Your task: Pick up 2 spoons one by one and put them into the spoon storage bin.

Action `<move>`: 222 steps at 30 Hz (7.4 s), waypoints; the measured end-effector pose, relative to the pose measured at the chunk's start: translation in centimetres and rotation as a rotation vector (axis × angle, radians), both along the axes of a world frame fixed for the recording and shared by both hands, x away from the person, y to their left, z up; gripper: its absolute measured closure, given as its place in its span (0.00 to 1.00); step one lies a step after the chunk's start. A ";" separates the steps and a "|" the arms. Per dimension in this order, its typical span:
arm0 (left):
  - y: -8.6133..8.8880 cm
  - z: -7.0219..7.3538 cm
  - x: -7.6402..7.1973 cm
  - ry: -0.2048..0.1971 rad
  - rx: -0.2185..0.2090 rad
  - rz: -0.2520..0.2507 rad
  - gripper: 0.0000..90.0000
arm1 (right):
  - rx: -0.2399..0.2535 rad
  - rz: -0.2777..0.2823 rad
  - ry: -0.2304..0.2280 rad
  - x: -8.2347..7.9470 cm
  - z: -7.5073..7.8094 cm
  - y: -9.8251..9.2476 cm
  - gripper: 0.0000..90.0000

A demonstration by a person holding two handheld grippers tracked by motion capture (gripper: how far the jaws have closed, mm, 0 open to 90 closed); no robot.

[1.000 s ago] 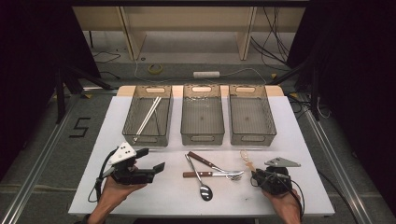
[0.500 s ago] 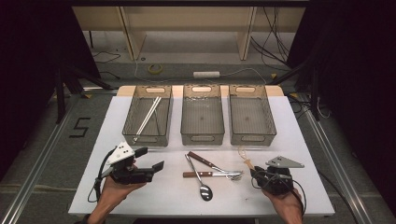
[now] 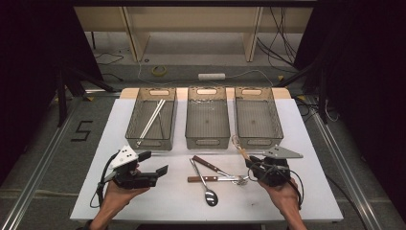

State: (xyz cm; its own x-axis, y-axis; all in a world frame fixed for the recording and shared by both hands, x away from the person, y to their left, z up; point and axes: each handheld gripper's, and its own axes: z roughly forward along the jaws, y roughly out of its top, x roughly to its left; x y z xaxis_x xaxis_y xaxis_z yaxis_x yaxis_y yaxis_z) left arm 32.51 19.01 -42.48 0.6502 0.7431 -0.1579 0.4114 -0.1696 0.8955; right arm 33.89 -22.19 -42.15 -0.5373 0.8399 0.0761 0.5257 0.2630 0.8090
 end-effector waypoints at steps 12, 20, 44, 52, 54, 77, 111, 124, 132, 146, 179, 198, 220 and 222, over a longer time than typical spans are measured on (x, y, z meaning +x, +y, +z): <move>0.1 0.0 0.1 -0.002 -0.010 0.002 0.18 | 0.008 0.008 -0.024 4.0 1.7 2.3 0.85; 0.3 0.0 0.0 -0.010 -0.018 0.009 0.18 | 0.022 0.006 -0.028 6.2 2.5 3.5 0.85; 0.3 0.1 0.0 -0.021 -0.016 0.015 0.18 | -0.009 -0.020 0.014 11.4 2.4 7.0 0.84; 0.4 0.1 0.0 -0.022 -0.023 0.024 0.18 | -0.018 -0.032 0.032 13.2 2.2 8.6 0.84; 0.4 0.1 -0.1 -0.026 -0.018 0.020 0.18 | -0.015 -0.034 0.039 13.5 2.1 9.0 0.84; 0.5 0.2 -0.1 -0.023 -0.023 0.024 0.18 | -0.022 -0.024 0.070 15.4 1.1 11.7 0.84; 0.5 0.2 0.0 -0.020 -0.022 0.032 0.18 | -0.013 0.204 0.084 3.5 0.5 10.0 0.44; 0.6 0.2 -0.1 -0.021 -0.027 0.033 0.17 | -0.030 0.259 0.128 1.2 -0.7 10.6 0.44; 0.6 0.2 -0.1 -0.024 -0.030 0.033 0.17 | -0.053 0.290 0.165 0.6 -1.8 11.0 0.49; 0.5 0.2 -0.1 -0.025 -0.024 0.029 0.17 | -0.078 0.308 0.210 -0.1 -3.1 11.1 0.60; 0.4 0.2 -0.1 -0.022 -0.017 0.024 0.18 | -0.179 0.293 0.249 -0.3 -5.7 12.6 0.84; 0.4 0.2 -0.1 -0.021 -0.014 0.018 0.18 | -0.133 0.251 0.292 0.4 -5.8 13.0 0.94; 0.4 0.2 -0.1 -0.025 -0.014 0.017 0.18 | -0.136 0.239 0.291 0.7 -5.5 12.2 1.00; 0.4 0.2 -0.1 -0.026 -0.014 0.018 0.18 | -0.138 0.248 0.283 0.7 -5.4 12.0 1.00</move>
State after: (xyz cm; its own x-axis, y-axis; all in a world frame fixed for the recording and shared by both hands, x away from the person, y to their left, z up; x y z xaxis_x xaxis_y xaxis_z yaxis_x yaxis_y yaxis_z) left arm 32.37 19.38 -42.25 0.6408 0.7525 -0.1518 0.3911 -0.1498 0.9081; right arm 34.59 -10.16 -47.53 -0.6988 0.7003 0.1458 0.6299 0.5057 0.5895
